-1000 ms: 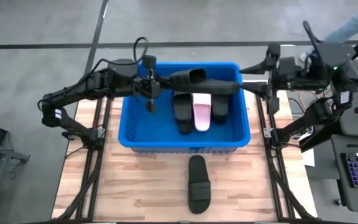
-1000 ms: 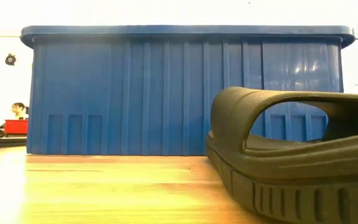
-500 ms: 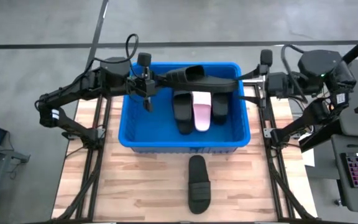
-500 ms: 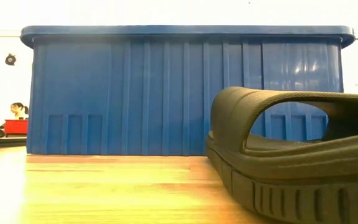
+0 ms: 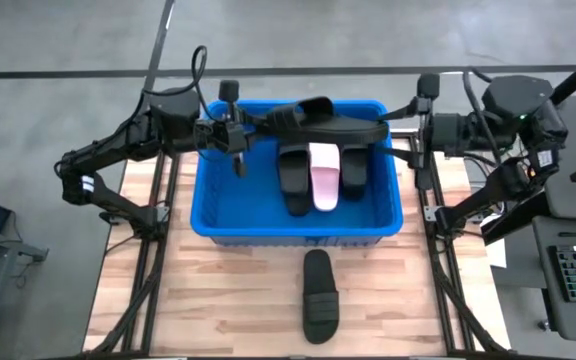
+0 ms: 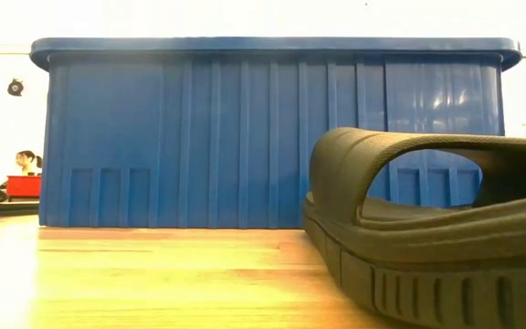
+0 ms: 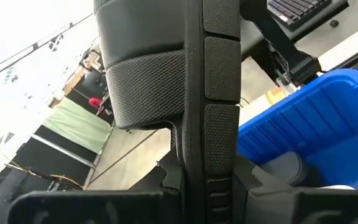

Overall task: Pick and place slides into bin
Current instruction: Put the black slide into the bin

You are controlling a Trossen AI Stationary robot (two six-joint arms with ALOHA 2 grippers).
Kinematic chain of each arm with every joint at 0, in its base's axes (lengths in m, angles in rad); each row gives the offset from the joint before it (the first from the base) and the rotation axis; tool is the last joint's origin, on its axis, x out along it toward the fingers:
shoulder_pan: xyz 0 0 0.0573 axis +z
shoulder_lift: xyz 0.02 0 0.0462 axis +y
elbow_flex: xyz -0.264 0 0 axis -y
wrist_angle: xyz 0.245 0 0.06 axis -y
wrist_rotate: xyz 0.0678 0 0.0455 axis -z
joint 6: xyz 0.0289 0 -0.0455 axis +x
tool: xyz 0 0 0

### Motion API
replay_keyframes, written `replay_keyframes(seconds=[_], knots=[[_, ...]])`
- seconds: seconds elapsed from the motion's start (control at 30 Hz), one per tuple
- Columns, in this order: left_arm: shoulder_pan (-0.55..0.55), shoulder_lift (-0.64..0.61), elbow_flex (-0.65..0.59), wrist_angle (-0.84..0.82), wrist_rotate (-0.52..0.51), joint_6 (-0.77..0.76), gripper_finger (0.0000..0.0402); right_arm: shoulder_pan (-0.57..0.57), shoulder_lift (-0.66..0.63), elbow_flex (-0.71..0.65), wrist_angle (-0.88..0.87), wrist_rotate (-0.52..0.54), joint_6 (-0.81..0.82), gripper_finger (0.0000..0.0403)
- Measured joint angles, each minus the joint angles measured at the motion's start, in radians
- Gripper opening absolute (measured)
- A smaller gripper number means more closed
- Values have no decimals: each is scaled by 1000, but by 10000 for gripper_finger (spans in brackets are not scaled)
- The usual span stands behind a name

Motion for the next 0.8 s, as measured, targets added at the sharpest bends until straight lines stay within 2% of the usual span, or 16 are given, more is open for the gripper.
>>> replay_keyframes(seconds=[0.13,0.23,0.53,0.57,0.67,0.8], knots=[[0,-1,0,22,3,0,34,0,9,0,34,0,-5,206],[0,-1,0,43,27,0,34,0,15,0,60,-1,-15,182],[1,2,1,55,45,-20,35,1,46,1,89,-5,-53,68],[1,2,1,64,41,-39,40,1,46,1,95,-5,-66,66],[5,2,3,69,13,-97,89,1,54,1,110,7,-90,65],[6,-2,3,52,-75,-196,174,1,73,0,108,80,-110,65]])
